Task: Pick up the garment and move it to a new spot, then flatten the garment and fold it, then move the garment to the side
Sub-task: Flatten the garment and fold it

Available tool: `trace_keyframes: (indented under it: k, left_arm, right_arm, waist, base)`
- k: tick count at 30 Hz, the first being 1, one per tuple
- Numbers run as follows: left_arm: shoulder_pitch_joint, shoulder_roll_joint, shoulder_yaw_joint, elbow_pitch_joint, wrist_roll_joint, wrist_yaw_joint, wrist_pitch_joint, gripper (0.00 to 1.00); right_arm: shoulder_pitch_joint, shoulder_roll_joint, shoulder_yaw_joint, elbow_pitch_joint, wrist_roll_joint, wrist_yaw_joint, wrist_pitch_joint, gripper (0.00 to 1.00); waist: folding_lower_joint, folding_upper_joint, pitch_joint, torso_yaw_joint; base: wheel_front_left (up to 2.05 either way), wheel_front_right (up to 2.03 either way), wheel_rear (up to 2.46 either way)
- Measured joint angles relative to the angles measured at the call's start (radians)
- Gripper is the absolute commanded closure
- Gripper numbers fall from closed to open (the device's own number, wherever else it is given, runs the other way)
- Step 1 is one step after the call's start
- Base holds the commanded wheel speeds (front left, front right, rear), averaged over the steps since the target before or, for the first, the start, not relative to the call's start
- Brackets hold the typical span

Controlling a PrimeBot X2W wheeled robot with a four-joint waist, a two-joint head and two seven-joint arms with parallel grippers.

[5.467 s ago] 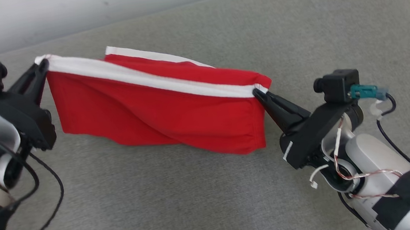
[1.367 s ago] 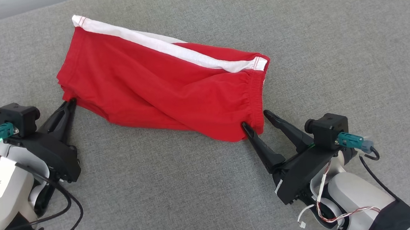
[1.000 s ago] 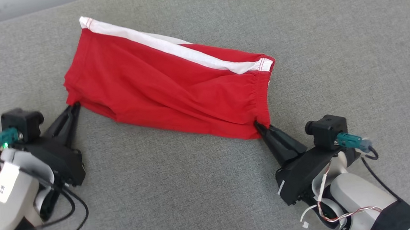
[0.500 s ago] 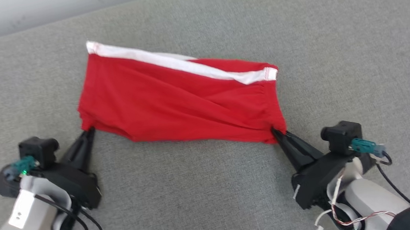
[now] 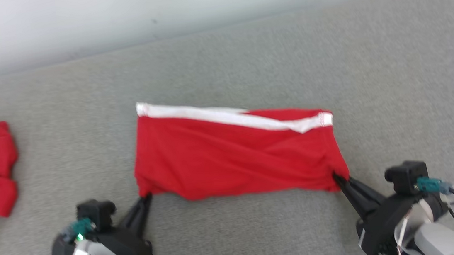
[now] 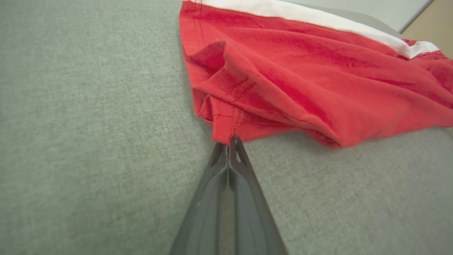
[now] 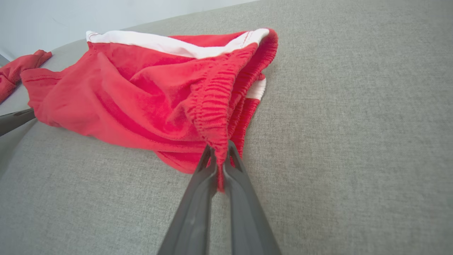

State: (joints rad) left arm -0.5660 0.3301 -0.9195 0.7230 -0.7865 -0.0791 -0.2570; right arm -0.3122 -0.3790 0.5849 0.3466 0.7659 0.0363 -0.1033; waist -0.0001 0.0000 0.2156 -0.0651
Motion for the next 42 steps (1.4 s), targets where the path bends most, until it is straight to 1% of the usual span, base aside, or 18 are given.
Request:
trace_keyframes:
  k: [4, 9, 14, 15, 18, 22, 25, 29, 31, 36, 37, 38, 39, 40, 42]
  left_arm:
    - [0.05, -0.017, -0.005, -0.006, 0.002, 0.005, 0.0, 1.0]
    - [0.115, -0.026, -0.012, -0.027, 0.004, 0.018, 0.001, 1.0]
    - [0.149, -0.026, -0.005, -0.044, 0.004, 0.03, 0.001, 1.0]
    - [0.158, -0.026, -0.004, -0.051, 0.004, 0.036, 0.001, 1.0]
    - [0.178, -0.025, -0.002, -0.064, 0.004, 0.036, 0.001, 1.0]
    - [0.203, -0.018, 0.009, -0.076, 0.004, 0.045, 0.001, 1.0]
    - [0.217, -0.017, 0.023, -0.084, 0.001, 0.046, 0.001, 1.0]
    - [0.219, -0.018, 0.024, -0.081, 0.0, 0.049, 0.001, 1.0]
    - [0.219, -0.02, 0.024, -0.08, 0.0, 0.049, 0.001, 1.0]
    - [0.22, -0.022, 0.024, -0.068, 0.0, 0.048, 0.001, 1.0]
    - [0.223, -0.022, 0.026, -0.063, 0.0, 0.048, 0.001, 0.67]
    - [0.228, -0.022, 0.026, -0.059, 0.0, 0.049, 0.001, 0.67]
    - [0.234, -0.022, 0.027, -0.057, -0.001, 0.05, 0.001, 0.27]
    - [0.238, -0.022, 0.03, -0.056, -0.002, 0.054, 0.001, 0.0]
    - [0.239, -0.021, 0.036, -0.053, -0.005, 0.056, 0.001, 0.0]
  right_arm:
    - [0.046, -0.015, 0.0, 0.009, 0.018, 0.008, 0.008, 1.0]
    - [0.088, -0.035, -0.004, 0.013, 0.028, 0.008, 0.016, 1.0]
    - [0.114, -0.037, -0.004, 0.009, 0.038, 0.008, 0.021, 1.0]
    - [0.123, -0.04, -0.004, 0.007, 0.042, 0.008, 0.023, 1.0]
    - [0.143, -0.053, -0.004, 0.003, 0.044, 0.008, 0.028, 1.0]
    - [0.141, -0.052, 0.009, -0.013, 0.044, 0.008, 0.052, 1.0]
    - [0.139, -0.049, 0.022, -0.014, 0.043, 0.007, 0.072, 1.0]
    - [0.139, -0.033, 0.038, -0.004, 0.043, 0.006, 0.089, 1.0]
    - [0.141, -0.031, 0.038, -0.003, 0.044, -0.001, 0.095, 1.0]
    - [0.141, -0.031, 0.037, 0.0, 0.051, -0.006, 0.105, 1.0]
    - [0.141, -0.031, 0.037, -0.001, 0.051, -0.007, 0.106, 0.67]
    - [0.141, -0.031, 0.037, -0.001, 0.051, -0.01, 0.112, 0.67]
    - [0.142, -0.031, 0.036, -0.002, 0.052, -0.01, 0.112, 0.3]
    - [0.142, -0.031, 0.033, -0.003, 0.052, -0.011, 0.112, 0.0]
    - [0.142, -0.032, 0.023, -0.002, 0.055, -0.014, 0.111, 0.0]
  waist:
    - [0.0, 0.0, -0.04, 0.031]
    - [-0.0001, 0.0, -0.103, 0.081]
    - [-0.0001, -0.0001, -0.143, 0.111]
    - [-0.0001, -0.0001, -0.153, 0.118]
    - [-0.0001, -0.0001, -0.175, 0.14]
    - [0.0, -0.0001, -0.196, 0.163]
    - [-0.0001, -0.0001, -0.203, 0.168]
    - [0.0001, 0.0001, -0.201, 0.159]
    - [0.0002, 0.0001, -0.201, 0.156]
    - [0.0002, 0.0, -0.199, 0.151]
    - [0.0002, 0.0001, -0.198, 0.15]
    - [0.0002, 0.0, -0.198, 0.149]
    - [0.0001, 0.0001, -0.197, 0.148]
    - [0.0002, 0.0001, -0.197, 0.147]
    - [0.0002, 0.0001, -0.198, 0.145]
  base:
    - [0.0, 0.0, 0.0]
    - [0.0, 0.0, 0.0]
    - [0.0, 0.0, 0.0]
    - [0.0, 0.0, 0.0]
    - [0.0, 0.0, 0.0]
    - [0.0, 0.0, 0.0]
    - [0.0, 0.0, 0.0]
    - [0.0, 0.0, 0.0]
    - [0.0, 0.0, 0.0]
    - [0.0, 0.0, 0.0]
    - [0.0, 0.0, 0.0]
    - [0.0, 0.0, 0.0]
    - [0.0, 0.0, 0.0]
    - [0.0, 0.0, 0.0]
    - [0.0, 0.0, 0.0]
